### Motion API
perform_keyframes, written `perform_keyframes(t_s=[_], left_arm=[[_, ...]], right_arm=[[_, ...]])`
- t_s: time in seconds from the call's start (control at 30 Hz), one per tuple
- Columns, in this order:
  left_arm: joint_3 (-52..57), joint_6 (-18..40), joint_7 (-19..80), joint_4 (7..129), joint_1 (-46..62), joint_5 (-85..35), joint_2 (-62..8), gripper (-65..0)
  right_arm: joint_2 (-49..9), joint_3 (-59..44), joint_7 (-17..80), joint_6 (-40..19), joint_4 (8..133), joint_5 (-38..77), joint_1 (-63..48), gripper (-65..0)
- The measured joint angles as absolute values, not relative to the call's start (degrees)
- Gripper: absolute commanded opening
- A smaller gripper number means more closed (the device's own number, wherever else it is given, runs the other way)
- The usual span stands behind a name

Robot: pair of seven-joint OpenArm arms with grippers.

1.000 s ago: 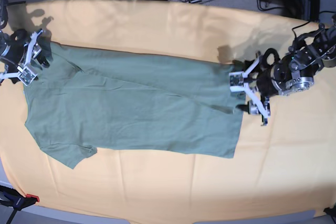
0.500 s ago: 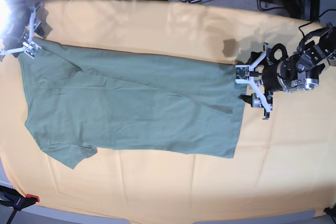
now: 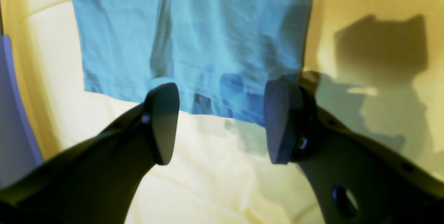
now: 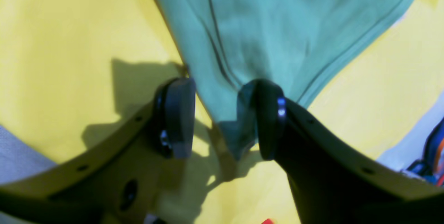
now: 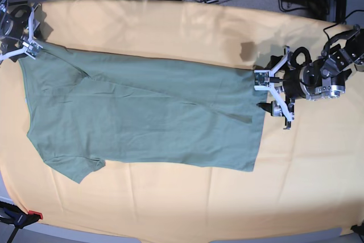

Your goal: Fold the T-shirt properly

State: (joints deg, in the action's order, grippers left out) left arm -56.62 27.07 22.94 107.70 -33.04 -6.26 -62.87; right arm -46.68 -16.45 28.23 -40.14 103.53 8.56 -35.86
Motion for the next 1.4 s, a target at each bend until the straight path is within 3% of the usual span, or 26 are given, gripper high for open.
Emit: perform_keyframes(t_s=[0.33, 0.47, 0.53, 0.63, 0.8, 0.9, 1.03, 1.23, 1.4], left_arm=[[-56.62, 27.07, 22.94, 107.74, -33.04, -6.24, -62.89, -26.0], [-56.62, 27.07, 22.94, 107.74, -33.04, -6.24, -62.89, -26.0], [-56.62, 27.07, 22.94, 107.81, -33.04, -6.24, -62.89, -26.0], [-56.62, 27.07, 22.92, 107.81, -33.04, -6.26, -62.89, -26.0], [-56.62, 27.16, 24.01, 107.98, -33.04, -9.56, -62.87, -28.4], [-56.62, 33.23, 25.96, 109.45, -33.06, -12.36, -62.94, -31.7], [-56.62, 39.57, 25.74, 110.96, -33.06, -14.2, -62.87, -31.7], [-56.62, 39.75, 25.98, 110.91, -33.01, -13.72, -62.89, -31.6], [-56.62, 39.77, 26.0, 110.83, -32.99, -12.49, -62.87, -31.7]], right_arm=[[-46.83, -16.45, 26.41, -38.74, 103.48, 8.6, -35.88, -38.8], [-46.85, -16.45, 25.89, -38.76, 103.48, 11.66, -35.86, -28.7], [-46.83, -16.43, 25.87, -38.7, 103.48, 12.01, -35.86, -29.6], [-46.85, -16.45, 25.87, -34.26, 103.48, 10.24, -35.81, -41.2], [-46.85, -16.43, 25.89, -34.06, 103.48, 10.48, -35.73, -58.7], [-46.85, -16.43, 25.89, -34.06, 103.48, 10.46, -35.73, -65.0], [-46.85, -16.43, 25.89, -34.06, 103.48, 10.46, -35.73, -62.7], [-46.85, -16.43, 27.22, -34.06, 103.48, 10.48, -35.73, -38.9], [-46.85, -16.43, 27.2, -34.06, 103.48, 10.5, -35.7, -37.3]])
